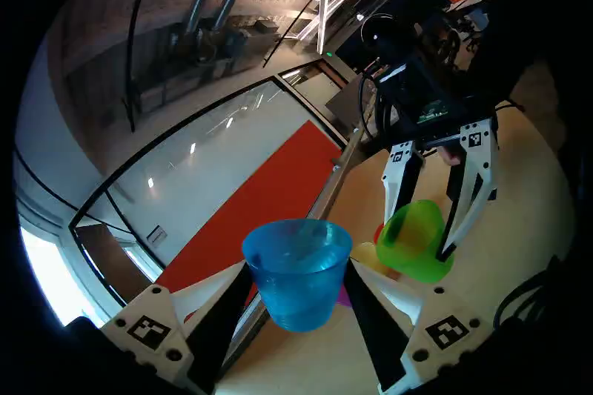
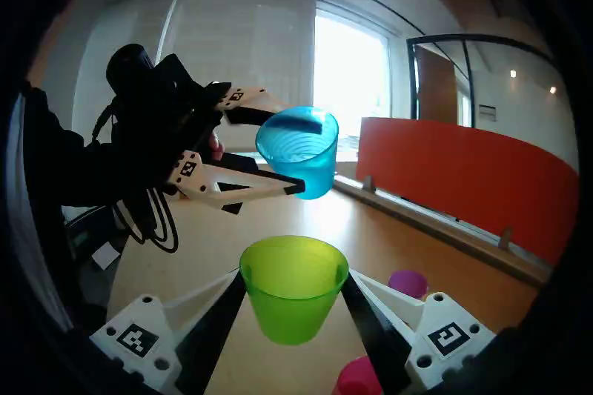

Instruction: Pour water

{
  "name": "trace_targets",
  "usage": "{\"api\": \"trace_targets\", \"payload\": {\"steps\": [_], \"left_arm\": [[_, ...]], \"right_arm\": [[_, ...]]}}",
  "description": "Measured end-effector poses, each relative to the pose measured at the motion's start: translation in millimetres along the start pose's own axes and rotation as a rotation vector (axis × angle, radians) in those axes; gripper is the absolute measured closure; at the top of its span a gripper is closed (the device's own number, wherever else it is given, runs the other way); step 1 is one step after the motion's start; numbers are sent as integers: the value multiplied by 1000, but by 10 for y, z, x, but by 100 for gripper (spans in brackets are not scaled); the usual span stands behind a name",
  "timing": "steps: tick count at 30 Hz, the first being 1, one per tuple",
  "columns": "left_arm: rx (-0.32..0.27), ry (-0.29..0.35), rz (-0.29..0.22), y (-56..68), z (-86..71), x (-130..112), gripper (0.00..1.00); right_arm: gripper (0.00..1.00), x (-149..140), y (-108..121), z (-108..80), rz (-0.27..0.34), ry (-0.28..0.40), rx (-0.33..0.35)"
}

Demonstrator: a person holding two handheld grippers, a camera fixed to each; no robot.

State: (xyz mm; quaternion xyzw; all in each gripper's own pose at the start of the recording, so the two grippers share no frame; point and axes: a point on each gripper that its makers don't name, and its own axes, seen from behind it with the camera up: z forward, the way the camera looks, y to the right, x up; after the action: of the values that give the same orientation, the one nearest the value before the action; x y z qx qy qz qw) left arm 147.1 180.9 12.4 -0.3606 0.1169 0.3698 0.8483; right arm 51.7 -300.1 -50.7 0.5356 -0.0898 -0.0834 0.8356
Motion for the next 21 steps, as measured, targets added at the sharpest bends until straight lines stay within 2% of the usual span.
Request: {"api": "trace_targets", "payload": {"steps": [21], "left_arm": [[3,1,59,-31,26,56,18]], "right_arm": [[9,33,-80,35,-5,13,15]]}}
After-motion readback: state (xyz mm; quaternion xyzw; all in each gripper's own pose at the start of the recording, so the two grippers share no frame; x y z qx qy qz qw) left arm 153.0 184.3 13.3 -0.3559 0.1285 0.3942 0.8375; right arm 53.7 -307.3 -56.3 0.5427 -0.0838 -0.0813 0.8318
